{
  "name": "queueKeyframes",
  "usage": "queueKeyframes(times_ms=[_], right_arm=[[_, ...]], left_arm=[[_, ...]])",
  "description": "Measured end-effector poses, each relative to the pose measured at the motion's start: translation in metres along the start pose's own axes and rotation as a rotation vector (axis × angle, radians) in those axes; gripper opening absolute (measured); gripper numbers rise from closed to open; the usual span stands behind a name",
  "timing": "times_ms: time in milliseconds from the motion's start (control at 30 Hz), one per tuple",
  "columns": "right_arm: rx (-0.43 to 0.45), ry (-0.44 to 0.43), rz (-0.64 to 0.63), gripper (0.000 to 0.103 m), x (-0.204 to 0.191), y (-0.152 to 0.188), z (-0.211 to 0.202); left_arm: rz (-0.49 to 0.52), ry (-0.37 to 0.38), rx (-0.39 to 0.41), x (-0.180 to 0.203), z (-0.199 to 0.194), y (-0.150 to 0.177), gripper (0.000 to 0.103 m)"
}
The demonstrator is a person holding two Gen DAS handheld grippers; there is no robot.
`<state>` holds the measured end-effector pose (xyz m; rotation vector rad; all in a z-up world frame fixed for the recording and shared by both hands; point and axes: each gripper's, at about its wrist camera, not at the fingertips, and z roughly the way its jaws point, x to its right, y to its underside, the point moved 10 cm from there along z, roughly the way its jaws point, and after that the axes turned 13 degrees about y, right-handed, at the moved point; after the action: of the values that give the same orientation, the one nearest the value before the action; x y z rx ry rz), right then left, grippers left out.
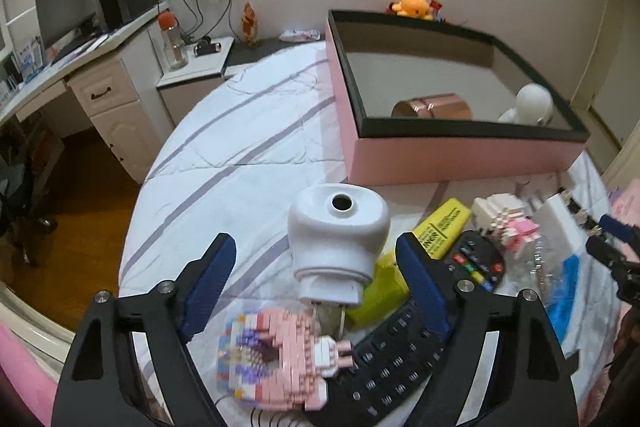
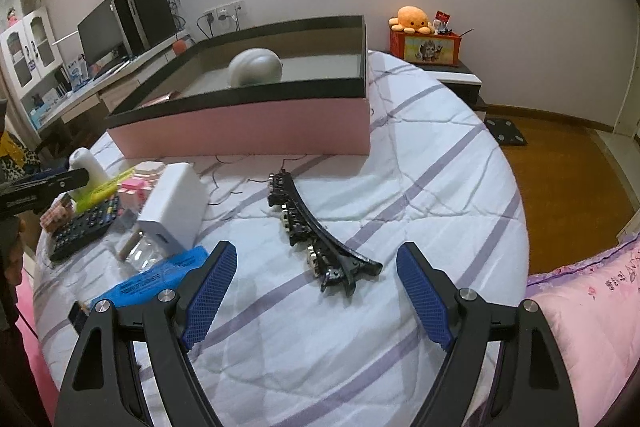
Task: Organize rigid objects
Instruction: 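Grasp the white plug adapter with the left tool while the right tool grasps the black hair clip, then lift the plug adapter with the left tool while the right tool carries the hair clip to the box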
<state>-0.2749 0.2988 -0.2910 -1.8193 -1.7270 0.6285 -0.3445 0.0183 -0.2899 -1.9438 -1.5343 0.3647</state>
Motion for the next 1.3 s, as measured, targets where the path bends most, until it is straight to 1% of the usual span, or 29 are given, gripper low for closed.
queueKeyframes(times_ms=[67, 100, 133, 267, 400, 467, 533, 567, 600, 667, 700, 733, 800, 933, 1033, 1100, 1300], right_arm=[[0.0, 0.006, -0.008, 0.084, 0.0, -0.001, 0.004], [0.001, 0.009, -0.013, 0.084, 0.001, -0.002, 0.006], [0.002, 0.011, -0.019, 0.084, 0.002, -0.003, 0.008], [0.012, 0.005, -0.042, 0.084, 0.001, -0.008, 0.011], [0.007, -0.004, -0.096, 0.083, -0.004, -0.01, 0.017], [0.008, -0.016, -0.122, 0.073, -0.007, -0.01, 0.017], [0.01, -0.007, -0.143, 0.057, -0.007, -0.008, 0.017], [0.011, -0.009, -0.148, 0.052, -0.007, -0.009, 0.016], [0.011, -0.017, -0.152, 0.042, -0.008, -0.009, 0.016], [0.01, -0.017, -0.163, 0.03, -0.008, -0.008, 0.014], [0.01, -0.025, -0.174, 0.022, -0.01, -0.007, 0.012], [0.011, -0.032, -0.18, 0.019, -0.012, -0.006, 0.011], [0.016, -0.033, -0.182, 0.019, -0.014, -0.005, 0.009], [0.024, -0.073, -0.142, 0.019, -0.013, -0.005, 0.003], [0.029, -0.091, -0.138, 0.019, -0.016, -0.005, -0.003], [0.029, -0.109, -0.133, 0.019, -0.019, -0.005, -0.007], [0.038, -0.156, -0.113, 0.019, -0.023, -0.007, -0.015]], left_arm=[[0.006, 0.009, -0.02, 0.001, 0.007, 0.001, 0.066], [0.004, 0.021, -0.025, 0.002, 0.01, 0.001, 0.063], [0.008, 0.031, -0.027, 0.004, 0.012, 0.0, 0.057], [0.036, 0.032, -0.027, 0.007, 0.016, 0.0, 0.056], [0.02, 0.04, -0.021, 0.006, 0.013, -0.001, 0.055], [0.017, 0.04, -0.013, 0.006, 0.009, -0.002, 0.055], [0.023, 0.051, -0.006, 0.009, 0.005, -0.002, 0.055], [0.027, 0.059, -0.003, 0.012, 0.003, -0.002, 0.055], [0.031, 0.06, -0.001, 0.013, 0.001, -0.002, 0.055], [0.046, 0.053, 0.01, 0.017, -0.005, -0.002, 0.055], [0.047, 0.056, 0.012, 0.018, -0.007, -0.003, 0.055], [0.047, 0.057, 0.015, 0.018, -0.009, -0.003, 0.055], [0.054, 0.063, 0.025, 0.021, -0.015, -0.003, 0.055], [0.061, 0.065, 0.041, 0.021, -0.023, -0.003, 0.055], [0.058, 0.059, 0.047, 0.019, -0.029, -0.001, 0.055], [0.046, 0.063, 0.061, 0.018, -0.034, 0.0, 0.055], [0.052, 0.08, 0.091, 0.017, -0.051, 0.003, 0.055]])
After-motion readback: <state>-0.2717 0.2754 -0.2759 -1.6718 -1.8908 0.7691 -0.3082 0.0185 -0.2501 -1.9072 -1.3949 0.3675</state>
